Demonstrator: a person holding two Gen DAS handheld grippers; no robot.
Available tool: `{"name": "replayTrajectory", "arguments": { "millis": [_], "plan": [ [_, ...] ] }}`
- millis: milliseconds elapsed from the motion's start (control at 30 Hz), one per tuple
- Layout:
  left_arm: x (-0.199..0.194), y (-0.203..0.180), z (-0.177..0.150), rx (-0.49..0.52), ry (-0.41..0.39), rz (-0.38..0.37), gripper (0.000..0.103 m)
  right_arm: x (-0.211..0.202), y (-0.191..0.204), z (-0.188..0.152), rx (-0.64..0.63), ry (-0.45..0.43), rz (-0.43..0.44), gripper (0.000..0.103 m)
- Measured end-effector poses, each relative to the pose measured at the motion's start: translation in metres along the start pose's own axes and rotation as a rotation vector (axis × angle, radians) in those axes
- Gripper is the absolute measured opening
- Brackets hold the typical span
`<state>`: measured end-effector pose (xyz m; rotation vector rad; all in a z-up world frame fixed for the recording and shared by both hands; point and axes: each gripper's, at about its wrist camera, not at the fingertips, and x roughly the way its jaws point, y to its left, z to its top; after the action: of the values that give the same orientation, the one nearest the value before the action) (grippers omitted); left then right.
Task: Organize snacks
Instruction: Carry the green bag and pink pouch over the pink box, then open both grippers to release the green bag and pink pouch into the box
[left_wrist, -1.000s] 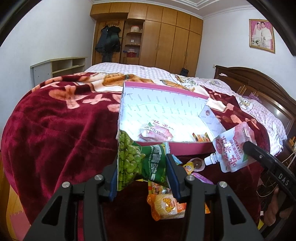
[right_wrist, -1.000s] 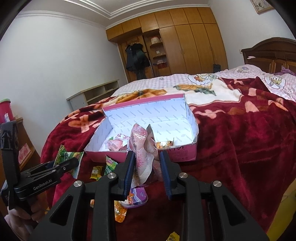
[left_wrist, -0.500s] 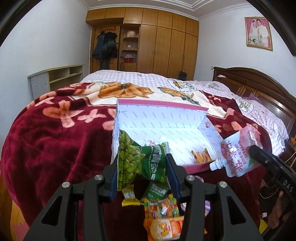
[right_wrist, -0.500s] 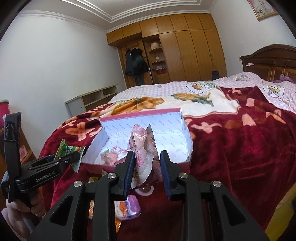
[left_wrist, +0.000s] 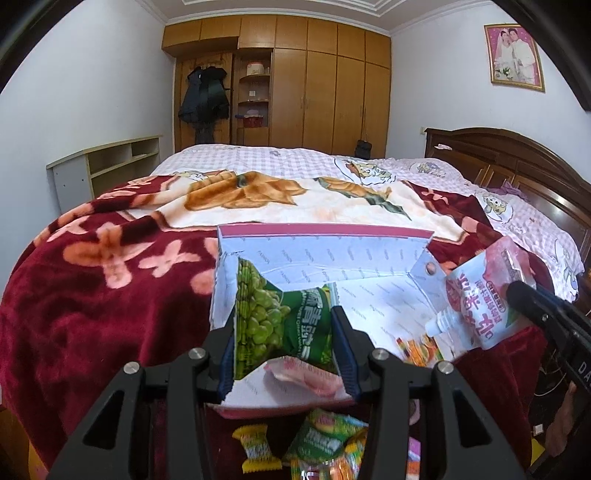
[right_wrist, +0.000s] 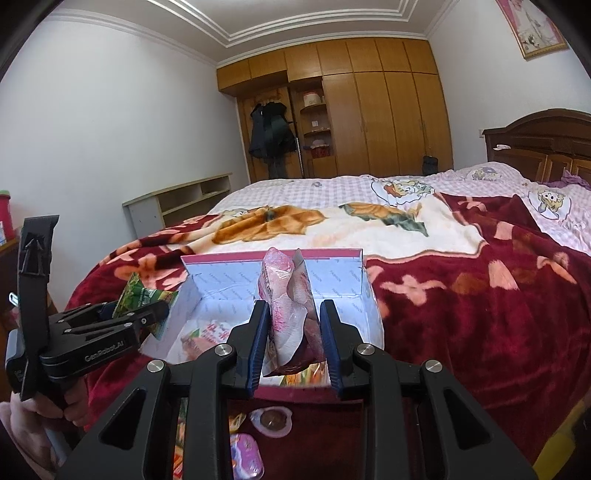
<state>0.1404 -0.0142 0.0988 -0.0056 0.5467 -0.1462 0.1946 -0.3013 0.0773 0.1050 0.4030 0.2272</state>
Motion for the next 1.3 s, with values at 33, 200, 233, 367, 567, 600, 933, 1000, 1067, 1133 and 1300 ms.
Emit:
{"name": "replayTrajectory", "arguments": {
  "millis": [33,200,233,367,567,600,933,1000,1067,1133,1300],
  "plan": [
    [0.003,0.0,0.002,-0.003,0.004,-0.001,0.047,0.004,-0.001,0.002,0.002,0.004,0.0,0.029],
    [0.025,0.001,0.008,-0.006,0.023,0.006,0.047,0.022,-0.005,0.009,0.008,0.015,-0.002,0.029],
    [0.028,0.002,0.008,-0.007,0.027,0.006,0.047,0.024,-0.005,0.01,0.011,0.018,-0.001,0.029],
    [0.05,0.004,0.011,-0.015,0.055,0.011,0.047,0.04,-0.007,0.012,0.024,0.037,0.007,0.029],
    [0.078,0.002,0.012,-0.018,0.106,0.012,0.047,0.068,-0.014,0.01,0.069,0.085,0.026,0.029],
    [0.083,0.002,0.011,-0.017,0.116,0.013,0.047,0.071,-0.015,0.009,0.075,0.091,0.025,0.029],
    [0.107,0.002,0.009,-0.01,0.162,0.037,0.048,0.097,-0.032,0.0,0.11,0.138,0.012,0.029],
    [0.114,0.004,0.005,-0.013,0.181,0.049,0.048,0.101,-0.034,-0.002,0.115,0.141,0.016,0.029],
    [0.116,0.003,0.003,0.003,0.175,0.068,0.048,0.103,-0.033,-0.003,0.109,0.143,0.013,0.029],
    [0.116,0.003,0.003,0.009,0.174,0.066,0.048,0.107,-0.033,-0.005,0.103,0.152,0.008,0.029],
    [0.118,0.003,0.002,0.01,0.176,0.071,0.048,0.115,-0.036,-0.009,0.123,0.174,0.007,0.029]
  ]
}}
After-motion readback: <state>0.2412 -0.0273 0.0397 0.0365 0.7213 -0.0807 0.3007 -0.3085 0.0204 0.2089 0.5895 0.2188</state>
